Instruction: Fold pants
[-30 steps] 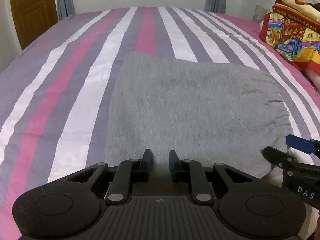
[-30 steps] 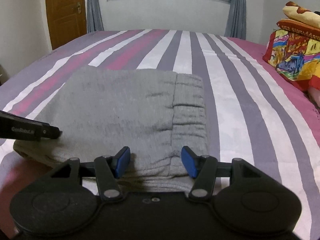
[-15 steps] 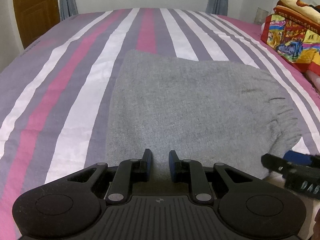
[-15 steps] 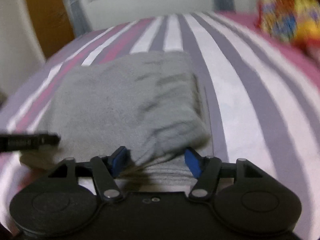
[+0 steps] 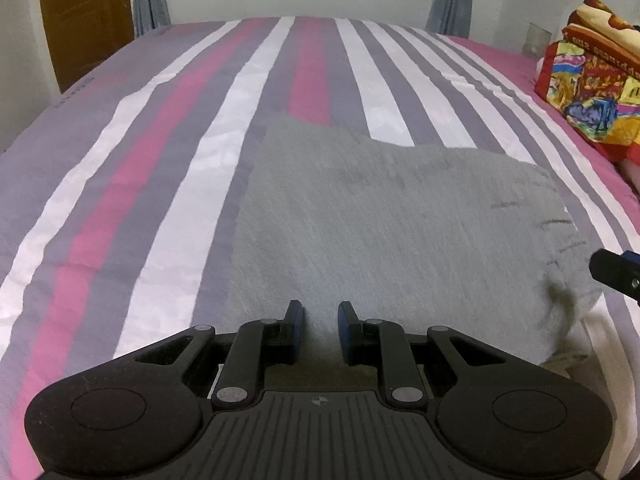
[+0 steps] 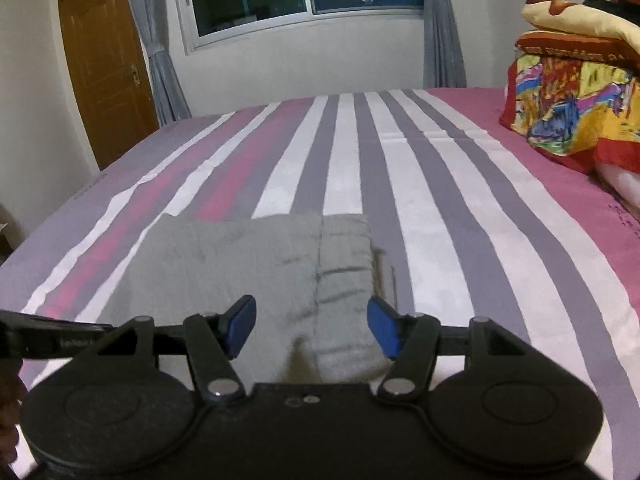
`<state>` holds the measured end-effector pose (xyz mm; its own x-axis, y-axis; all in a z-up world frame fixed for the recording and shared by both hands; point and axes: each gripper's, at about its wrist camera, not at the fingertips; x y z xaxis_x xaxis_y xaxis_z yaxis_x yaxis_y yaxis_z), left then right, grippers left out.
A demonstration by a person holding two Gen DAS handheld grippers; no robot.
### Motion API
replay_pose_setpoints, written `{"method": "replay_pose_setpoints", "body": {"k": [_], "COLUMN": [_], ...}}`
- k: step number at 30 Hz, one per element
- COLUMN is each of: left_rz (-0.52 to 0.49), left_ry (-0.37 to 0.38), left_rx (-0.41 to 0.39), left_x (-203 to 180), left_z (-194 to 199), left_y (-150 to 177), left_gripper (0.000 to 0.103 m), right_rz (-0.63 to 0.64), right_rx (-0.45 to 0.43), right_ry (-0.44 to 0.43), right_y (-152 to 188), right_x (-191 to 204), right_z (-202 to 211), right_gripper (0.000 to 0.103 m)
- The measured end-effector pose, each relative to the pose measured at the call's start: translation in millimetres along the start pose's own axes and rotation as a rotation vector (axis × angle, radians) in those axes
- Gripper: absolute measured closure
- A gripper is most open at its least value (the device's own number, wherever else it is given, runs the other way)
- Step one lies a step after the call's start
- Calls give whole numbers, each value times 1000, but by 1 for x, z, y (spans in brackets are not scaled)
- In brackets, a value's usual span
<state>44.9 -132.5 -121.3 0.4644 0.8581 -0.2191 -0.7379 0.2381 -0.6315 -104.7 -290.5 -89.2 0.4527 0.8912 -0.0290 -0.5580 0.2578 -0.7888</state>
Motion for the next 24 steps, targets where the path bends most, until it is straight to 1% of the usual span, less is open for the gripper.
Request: {"method": "replay_pose_setpoints", "body": {"k": [7,12,24], "left_rz": [17,24,11], "left_ry": [-34,-39,-51], "left_rx": [-6,-9,-7], "left_x": [12,17,17], "left_z": [-2,-7,-19], "left_y": [-10,-15,-20], "left_gripper": [83,83,83], "right_rz": [26,36,43], "right_rx": [20,32,58], "right_ry": [2,-6,11], "right_y": [-3,-5,-6], "right_x": [13,19,18], "right_z": [-18,-28,-45], "right_gripper": [41,41,40]}}
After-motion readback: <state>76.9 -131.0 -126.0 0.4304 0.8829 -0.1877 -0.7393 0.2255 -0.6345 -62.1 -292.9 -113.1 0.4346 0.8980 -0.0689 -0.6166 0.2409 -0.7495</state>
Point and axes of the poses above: each gripper's, at about its wrist camera, not at the fingertips, and z roughly against the way its jaws point, x to its left, y to its underside, and after that the axes turned 13 degrees about y, right-handed
